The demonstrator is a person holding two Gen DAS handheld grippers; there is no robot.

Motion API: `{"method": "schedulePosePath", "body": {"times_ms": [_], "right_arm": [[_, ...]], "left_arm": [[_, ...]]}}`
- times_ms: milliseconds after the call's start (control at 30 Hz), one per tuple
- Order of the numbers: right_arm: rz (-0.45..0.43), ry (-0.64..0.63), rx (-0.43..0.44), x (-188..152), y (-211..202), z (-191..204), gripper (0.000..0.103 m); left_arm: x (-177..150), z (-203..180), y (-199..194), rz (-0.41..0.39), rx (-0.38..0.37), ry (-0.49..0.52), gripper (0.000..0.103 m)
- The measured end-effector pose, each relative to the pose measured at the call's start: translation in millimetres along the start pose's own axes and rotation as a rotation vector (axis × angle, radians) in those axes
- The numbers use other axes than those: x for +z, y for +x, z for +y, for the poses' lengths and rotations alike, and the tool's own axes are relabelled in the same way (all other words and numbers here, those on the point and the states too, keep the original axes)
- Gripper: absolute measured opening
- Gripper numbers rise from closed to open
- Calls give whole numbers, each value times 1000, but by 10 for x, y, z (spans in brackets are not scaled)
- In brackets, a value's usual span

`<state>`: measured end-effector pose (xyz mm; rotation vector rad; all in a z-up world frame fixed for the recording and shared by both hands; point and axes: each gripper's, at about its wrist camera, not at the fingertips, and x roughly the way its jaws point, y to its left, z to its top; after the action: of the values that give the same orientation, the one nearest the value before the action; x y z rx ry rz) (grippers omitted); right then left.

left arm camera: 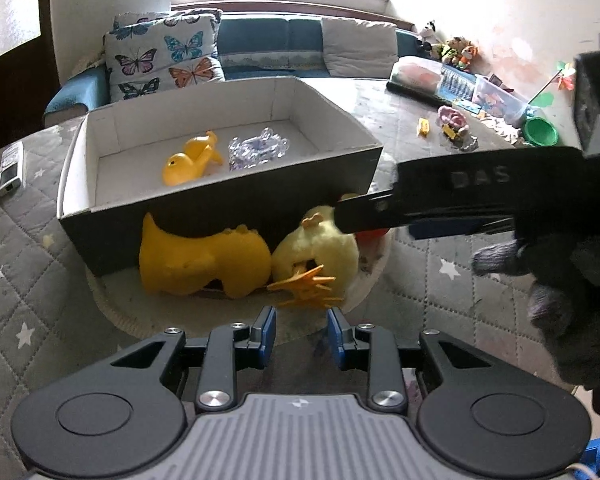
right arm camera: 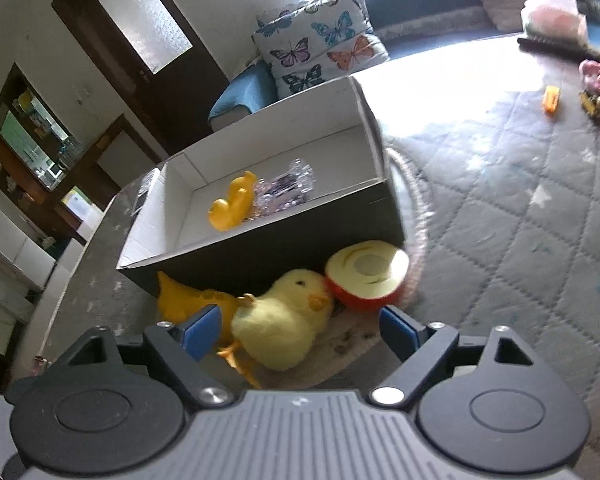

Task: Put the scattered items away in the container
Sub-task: 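Move the right tool down toward the plush yellow chick beside the box, then close the right tool on the plush chick and lift it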

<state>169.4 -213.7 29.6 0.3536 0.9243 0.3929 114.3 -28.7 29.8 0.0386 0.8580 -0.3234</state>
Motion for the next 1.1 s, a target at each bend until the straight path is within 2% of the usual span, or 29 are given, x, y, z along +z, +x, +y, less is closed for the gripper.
{"method": "schedulePosePath", "body": {"times_ms": [500,867,1100], "right_arm": [[62,84,20,78,287,76,86],[97,134,29,91,432,1,85],[131,156,42,62,518,-35,65]], "left_arm": [[109,-10,56,-22,-44,6,31],[146,28,181,-6,-43,-10,31],[90,58,220,10,-47,-57,31]]}}
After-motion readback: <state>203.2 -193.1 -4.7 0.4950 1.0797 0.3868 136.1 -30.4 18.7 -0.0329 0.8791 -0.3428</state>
